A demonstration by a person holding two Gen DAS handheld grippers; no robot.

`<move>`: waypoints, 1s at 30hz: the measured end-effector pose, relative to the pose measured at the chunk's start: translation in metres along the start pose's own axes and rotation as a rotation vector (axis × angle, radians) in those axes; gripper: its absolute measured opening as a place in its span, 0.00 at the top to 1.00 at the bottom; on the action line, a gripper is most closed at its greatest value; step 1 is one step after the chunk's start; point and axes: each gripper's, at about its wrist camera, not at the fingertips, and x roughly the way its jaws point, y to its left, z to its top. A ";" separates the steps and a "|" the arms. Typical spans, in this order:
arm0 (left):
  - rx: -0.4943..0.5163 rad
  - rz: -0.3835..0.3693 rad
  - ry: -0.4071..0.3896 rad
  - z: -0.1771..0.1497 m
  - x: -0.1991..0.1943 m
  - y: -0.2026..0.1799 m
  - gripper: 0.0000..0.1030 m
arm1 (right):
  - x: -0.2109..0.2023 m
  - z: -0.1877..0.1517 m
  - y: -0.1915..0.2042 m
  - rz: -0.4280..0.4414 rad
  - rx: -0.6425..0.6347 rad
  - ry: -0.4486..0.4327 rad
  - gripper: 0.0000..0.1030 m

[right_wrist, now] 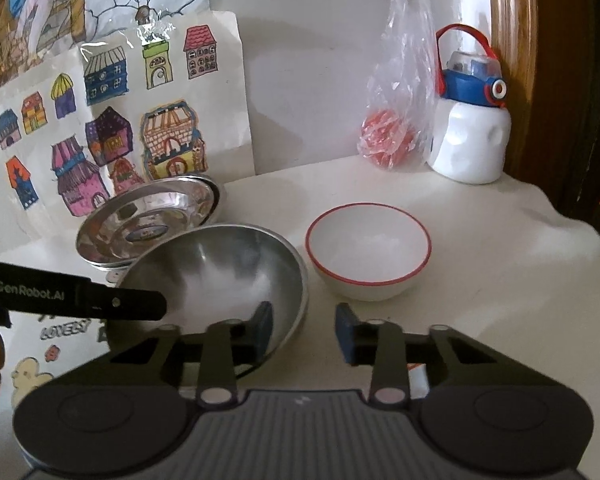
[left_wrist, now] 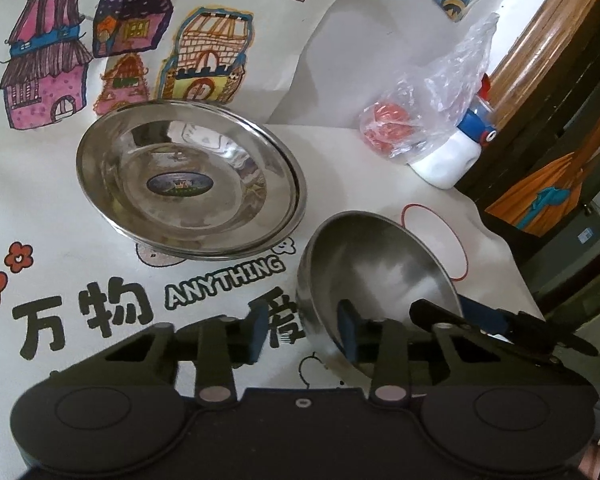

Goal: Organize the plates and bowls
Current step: 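Lift the steel mixing bowl with both tools, carry it and set it down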

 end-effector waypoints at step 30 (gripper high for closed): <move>-0.083 0.157 0.048 -0.072 -0.148 0.069 0.86 | -0.072 -0.038 0.127 0.313 -0.044 0.235 0.87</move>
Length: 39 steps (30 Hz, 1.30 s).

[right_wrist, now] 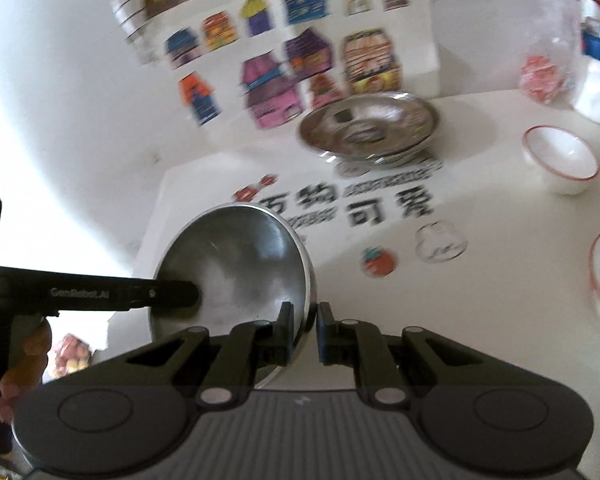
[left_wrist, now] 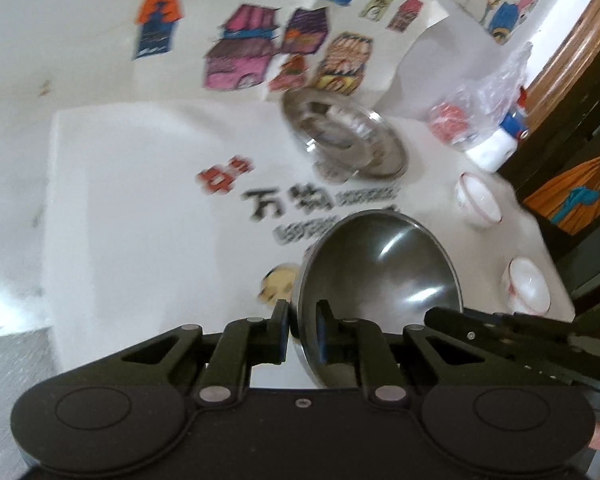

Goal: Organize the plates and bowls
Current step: 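Lift the steel mixing bowl with both tools, carry it and set it down, then open both tools and move them to a red-rimmed white bowl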

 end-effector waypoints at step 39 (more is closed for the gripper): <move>0.119 0.065 -0.224 -0.007 -0.041 0.001 0.03 | -0.068 -0.013 -0.055 -0.079 0.085 -0.232 0.00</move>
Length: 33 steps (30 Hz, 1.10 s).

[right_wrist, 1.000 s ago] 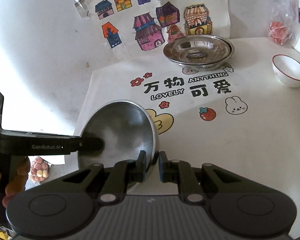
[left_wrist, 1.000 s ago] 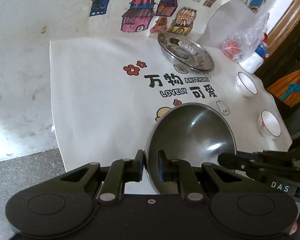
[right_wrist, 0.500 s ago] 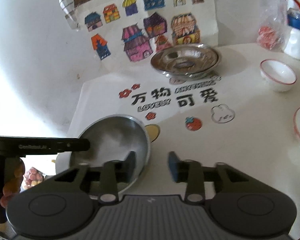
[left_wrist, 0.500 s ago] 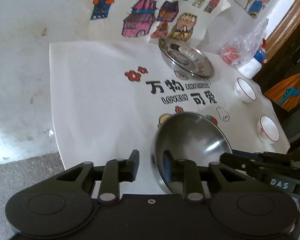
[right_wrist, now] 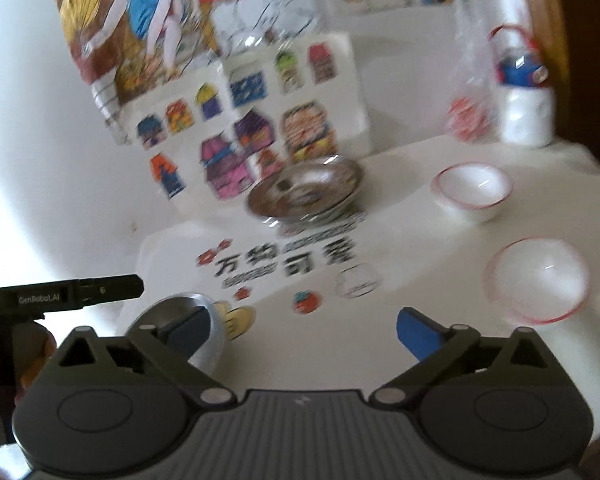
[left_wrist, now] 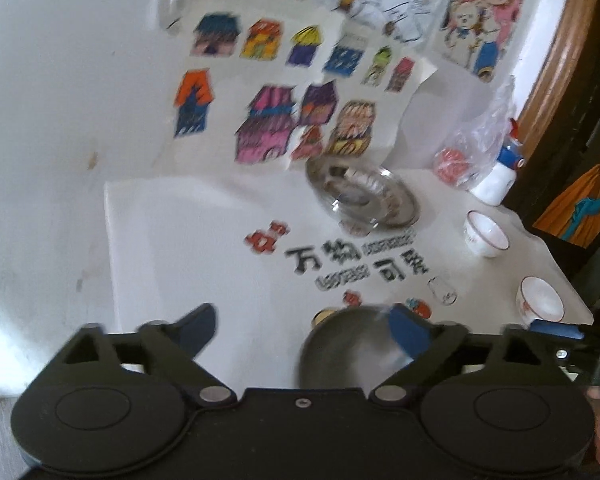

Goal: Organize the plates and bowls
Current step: 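Open both tools and move them to a red-rimmed white bowl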

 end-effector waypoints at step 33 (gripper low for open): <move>0.264 -0.173 0.251 0.026 0.177 -0.244 0.01 | -0.005 -0.014 -0.202 -0.201 0.190 -0.105 0.09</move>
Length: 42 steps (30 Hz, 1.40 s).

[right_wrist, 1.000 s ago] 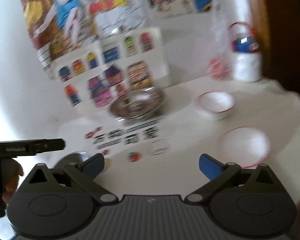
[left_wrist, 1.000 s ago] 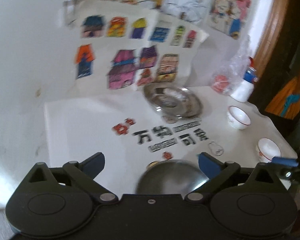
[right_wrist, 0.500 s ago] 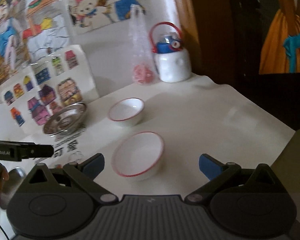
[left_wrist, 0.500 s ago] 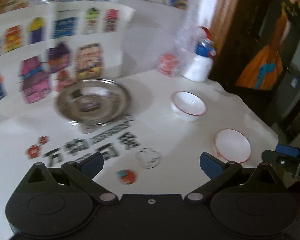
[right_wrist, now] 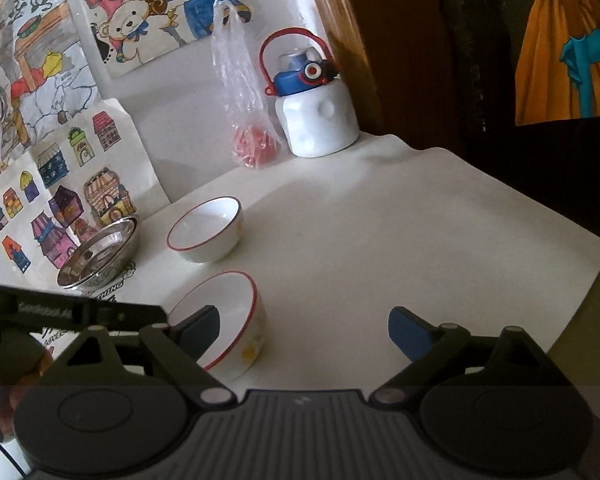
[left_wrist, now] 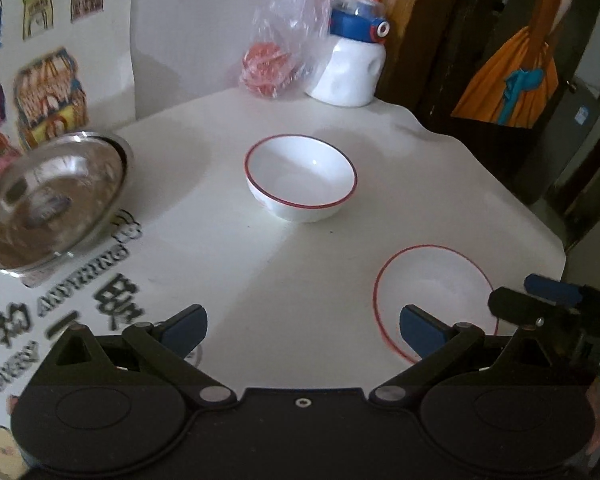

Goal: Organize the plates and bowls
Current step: 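Open both tools and move them to a red-rimmed white bowl, then close both tools on the white bowl's rim, then lift the white bowl with both tools and lower it into the steel bowl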

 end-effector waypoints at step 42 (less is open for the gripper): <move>-0.015 -0.171 0.050 -0.020 -0.005 -0.013 0.90 | -0.011 -0.023 0.056 0.026 -0.008 0.025 0.88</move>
